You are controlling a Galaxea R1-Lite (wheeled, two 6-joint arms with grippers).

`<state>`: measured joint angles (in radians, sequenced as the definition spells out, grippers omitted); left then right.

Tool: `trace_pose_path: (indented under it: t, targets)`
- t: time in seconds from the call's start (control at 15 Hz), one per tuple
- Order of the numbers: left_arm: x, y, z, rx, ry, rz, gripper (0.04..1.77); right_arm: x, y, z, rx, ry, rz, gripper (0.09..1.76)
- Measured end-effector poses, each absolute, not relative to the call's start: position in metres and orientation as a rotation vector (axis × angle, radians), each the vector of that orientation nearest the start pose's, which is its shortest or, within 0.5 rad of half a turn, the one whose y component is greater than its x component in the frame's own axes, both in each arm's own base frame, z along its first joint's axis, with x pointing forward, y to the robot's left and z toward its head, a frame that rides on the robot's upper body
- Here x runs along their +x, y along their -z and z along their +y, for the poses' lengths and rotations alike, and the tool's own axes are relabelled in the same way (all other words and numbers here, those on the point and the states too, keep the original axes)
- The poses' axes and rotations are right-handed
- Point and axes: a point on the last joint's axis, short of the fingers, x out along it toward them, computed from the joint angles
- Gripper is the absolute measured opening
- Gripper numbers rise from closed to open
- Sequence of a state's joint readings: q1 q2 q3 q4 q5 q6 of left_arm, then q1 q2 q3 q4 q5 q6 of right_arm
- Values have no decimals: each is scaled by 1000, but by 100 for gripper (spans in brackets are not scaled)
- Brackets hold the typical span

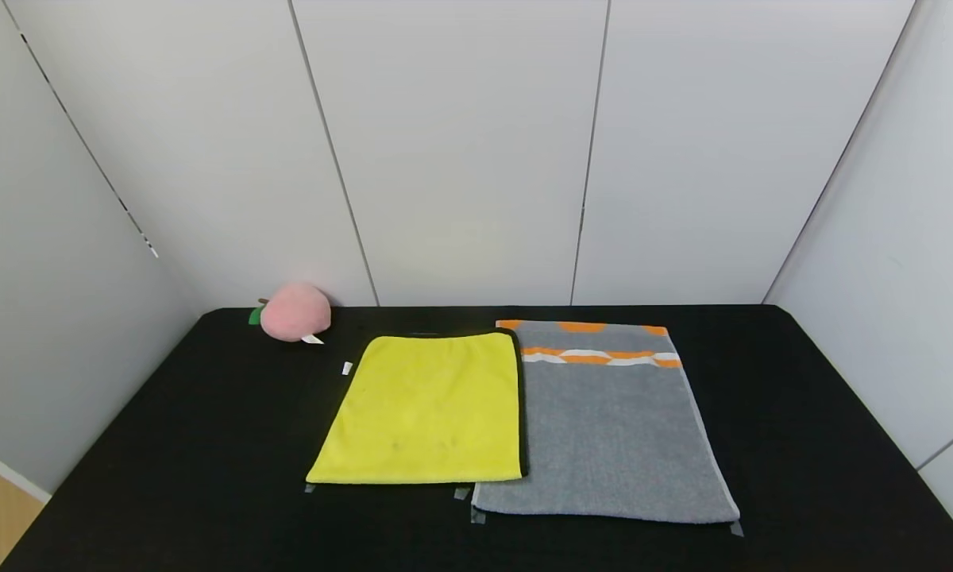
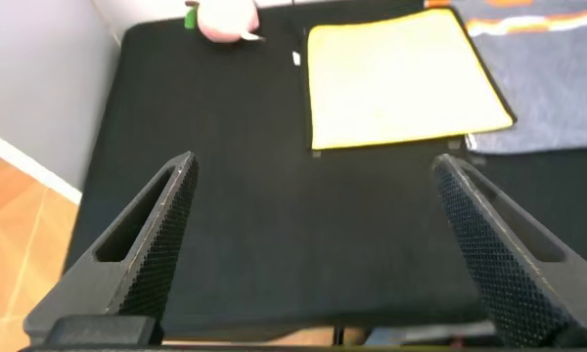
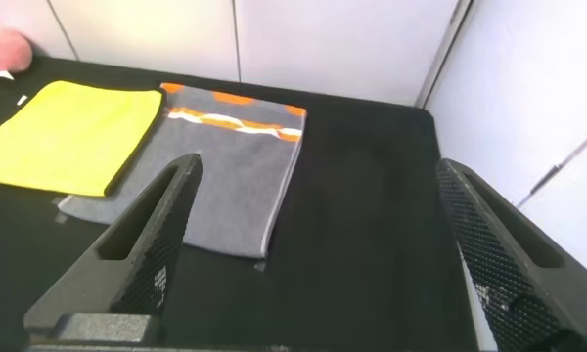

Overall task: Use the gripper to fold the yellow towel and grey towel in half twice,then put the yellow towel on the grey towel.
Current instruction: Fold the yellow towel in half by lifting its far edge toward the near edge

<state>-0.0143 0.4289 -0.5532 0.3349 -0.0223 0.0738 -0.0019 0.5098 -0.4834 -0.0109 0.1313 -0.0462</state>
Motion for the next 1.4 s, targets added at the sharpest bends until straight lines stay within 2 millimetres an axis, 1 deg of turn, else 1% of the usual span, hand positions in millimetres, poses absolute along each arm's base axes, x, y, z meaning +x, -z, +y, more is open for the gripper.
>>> trace_pose_path:
  t: [0.13,0.27,0.33,0.53,0.67,0.8,1.0,1.2,1.4]
  targets:
    - [6,-218,-1,110,64,278,172,40,-232,3,-42,-144,71,171]
    - [21,-230,-2,133,98,344,172,63,-248,5,-38,-176,163,171]
    - [32,-237,-3,144,125,389,172,74,-254,8,-37,-202,215,171]
    - [59,-254,-8,193,188,490,172,108,-271,19,-44,-279,340,171]
    - [77,-263,-12,257,229,561,172,130,-278,28,-52,-320,409,171]
    - [96,-269,-15,297,254,611,172,152,-280,40,-67,-369,469,171]
    - [128,-271,-22,333,281,678,172,182,-273,66,-104,-440,544,171]
    - [159,-262,-27,399,318,755,172,205,-265,90,-138,-497,598,171]
    - [182,-251,-31,439,345,822,172,225,-254,117,-185,-533,642,171]
